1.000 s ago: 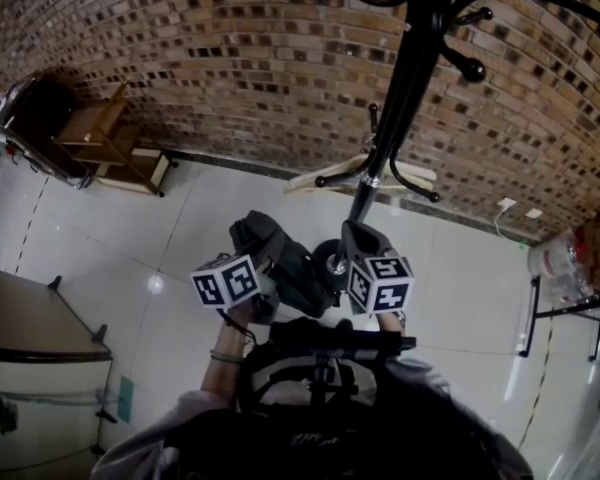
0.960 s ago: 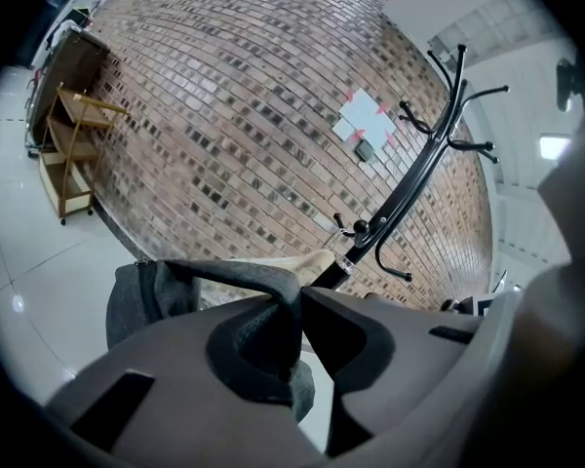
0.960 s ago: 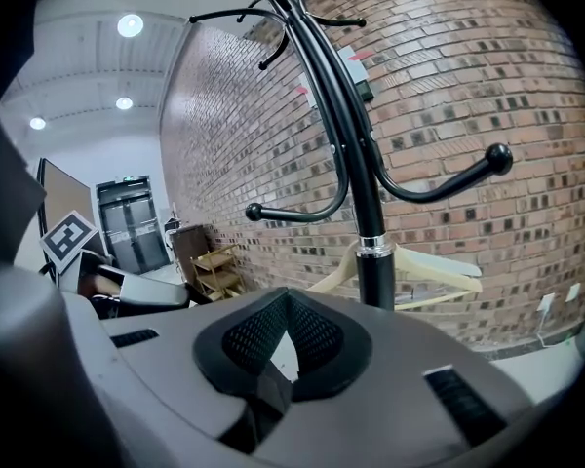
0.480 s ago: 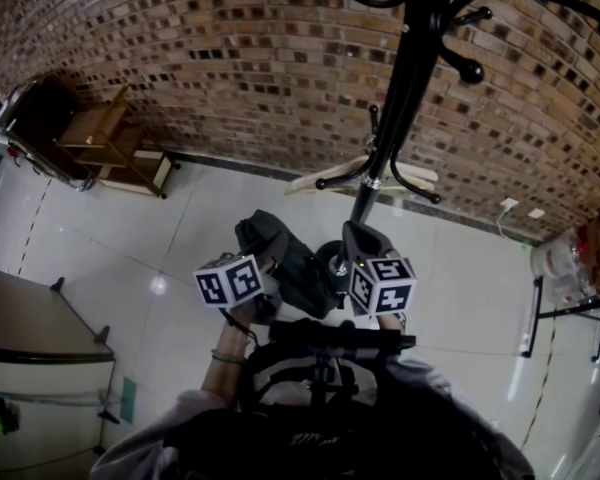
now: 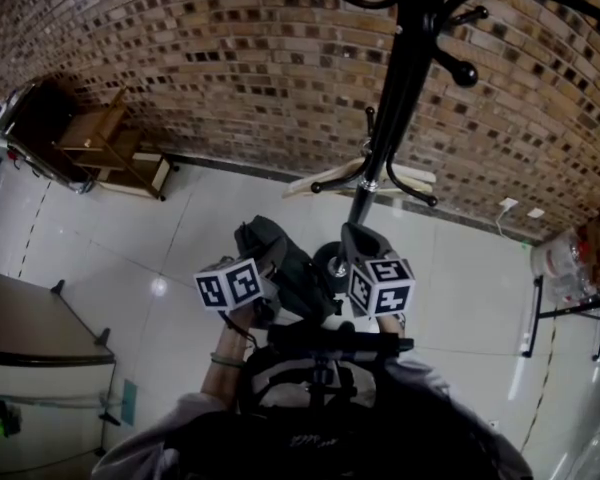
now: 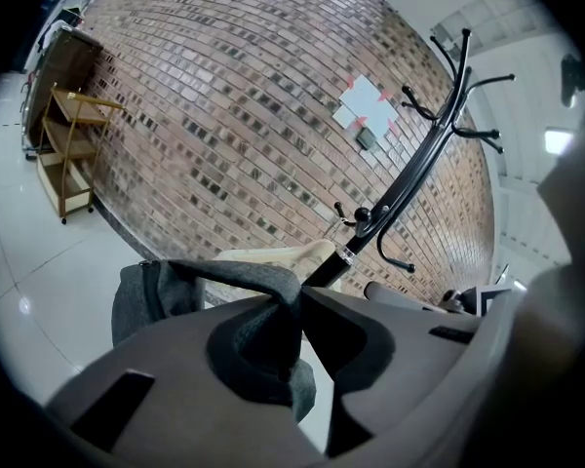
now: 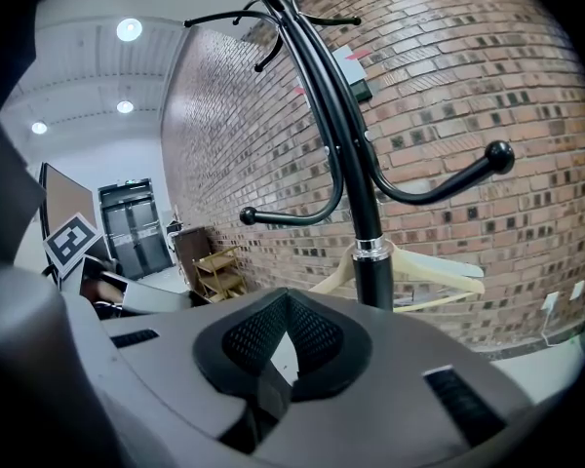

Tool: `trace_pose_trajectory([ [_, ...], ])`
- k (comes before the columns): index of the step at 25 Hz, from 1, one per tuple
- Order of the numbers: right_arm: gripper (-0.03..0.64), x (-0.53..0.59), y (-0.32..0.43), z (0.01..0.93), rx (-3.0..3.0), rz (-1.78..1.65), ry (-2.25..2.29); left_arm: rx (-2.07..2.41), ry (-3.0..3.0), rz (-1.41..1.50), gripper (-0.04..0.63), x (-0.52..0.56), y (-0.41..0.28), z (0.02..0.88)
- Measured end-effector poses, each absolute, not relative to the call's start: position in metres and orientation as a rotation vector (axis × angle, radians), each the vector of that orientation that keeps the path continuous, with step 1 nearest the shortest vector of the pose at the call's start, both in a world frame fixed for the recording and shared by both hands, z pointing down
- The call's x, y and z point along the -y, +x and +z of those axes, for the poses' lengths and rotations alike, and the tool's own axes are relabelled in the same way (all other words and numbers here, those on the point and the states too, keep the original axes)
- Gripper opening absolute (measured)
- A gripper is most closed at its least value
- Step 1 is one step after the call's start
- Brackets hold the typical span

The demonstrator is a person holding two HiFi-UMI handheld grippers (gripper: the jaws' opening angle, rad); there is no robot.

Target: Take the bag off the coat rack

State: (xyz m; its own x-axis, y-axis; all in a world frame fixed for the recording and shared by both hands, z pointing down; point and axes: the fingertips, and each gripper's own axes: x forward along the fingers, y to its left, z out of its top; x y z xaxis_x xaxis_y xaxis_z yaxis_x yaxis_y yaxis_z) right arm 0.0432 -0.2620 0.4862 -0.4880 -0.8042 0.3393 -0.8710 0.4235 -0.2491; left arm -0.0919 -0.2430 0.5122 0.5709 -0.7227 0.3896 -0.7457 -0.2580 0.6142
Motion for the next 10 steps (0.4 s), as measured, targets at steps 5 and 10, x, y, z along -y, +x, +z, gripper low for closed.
trace_pose_trajectory([
  [5,-0.002,0.264,0.045,0.487,2.504,0.595,1.486,1.173,2.008,0.06,0.037,0.243,-0.089,0.513],
  [10,-0.002,0.266,0.049,0.489,2.499,0.602,1.488,1.157,2.041,0.072,0.037,0.243,-0.08,0.509],
])
